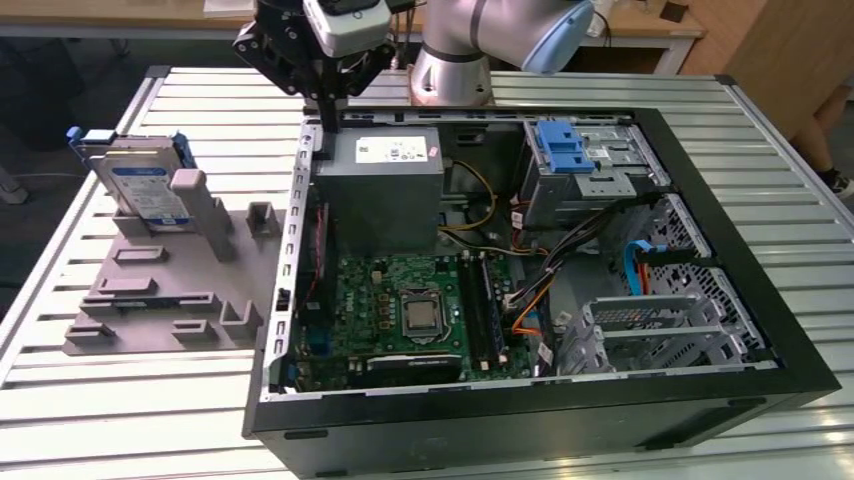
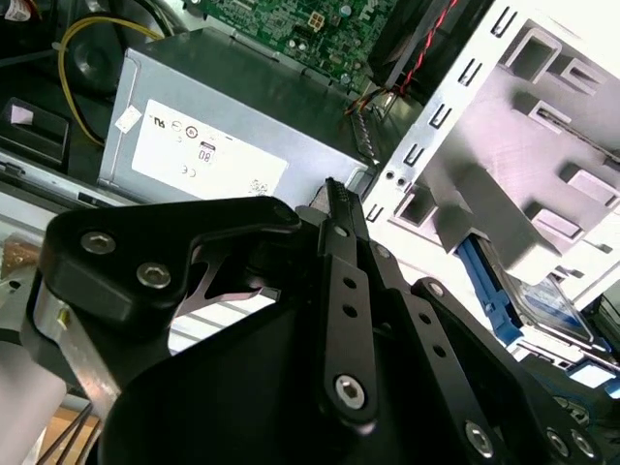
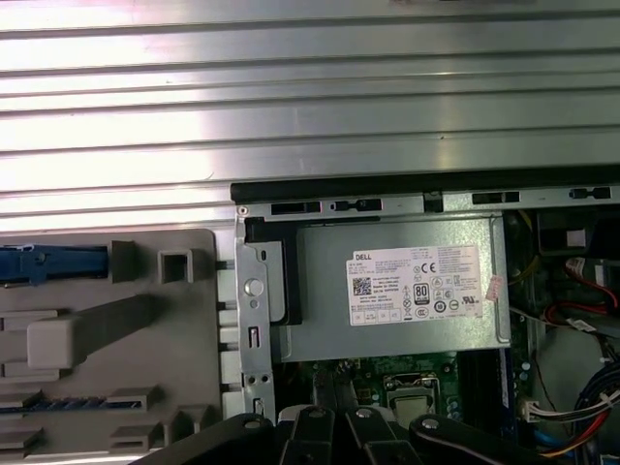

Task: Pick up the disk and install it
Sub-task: 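Reach for the disk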

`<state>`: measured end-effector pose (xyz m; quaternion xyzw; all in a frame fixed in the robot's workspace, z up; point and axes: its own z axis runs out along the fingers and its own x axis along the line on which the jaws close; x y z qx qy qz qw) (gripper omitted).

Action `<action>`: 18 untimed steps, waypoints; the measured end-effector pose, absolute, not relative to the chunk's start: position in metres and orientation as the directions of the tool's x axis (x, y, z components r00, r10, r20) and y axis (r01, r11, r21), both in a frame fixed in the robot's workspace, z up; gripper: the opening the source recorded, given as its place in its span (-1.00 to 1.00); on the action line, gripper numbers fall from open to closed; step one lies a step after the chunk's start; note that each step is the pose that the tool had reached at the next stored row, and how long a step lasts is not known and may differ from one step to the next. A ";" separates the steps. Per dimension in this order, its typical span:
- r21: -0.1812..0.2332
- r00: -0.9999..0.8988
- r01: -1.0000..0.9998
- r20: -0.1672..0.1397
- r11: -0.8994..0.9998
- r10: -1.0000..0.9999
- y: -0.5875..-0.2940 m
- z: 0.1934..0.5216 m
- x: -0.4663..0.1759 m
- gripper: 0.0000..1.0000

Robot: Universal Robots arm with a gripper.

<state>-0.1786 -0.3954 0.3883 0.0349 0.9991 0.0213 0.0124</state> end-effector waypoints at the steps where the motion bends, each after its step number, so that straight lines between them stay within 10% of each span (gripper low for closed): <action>1: 0.043 -0.997 0.069 -0.023 0.997 0.070 -0.395 0.388 -0.180 -0.79; 18: 0.043 -0.997 0.069 -0.023 0.997 0.070 -0.395 0.388 -0.184 -0.79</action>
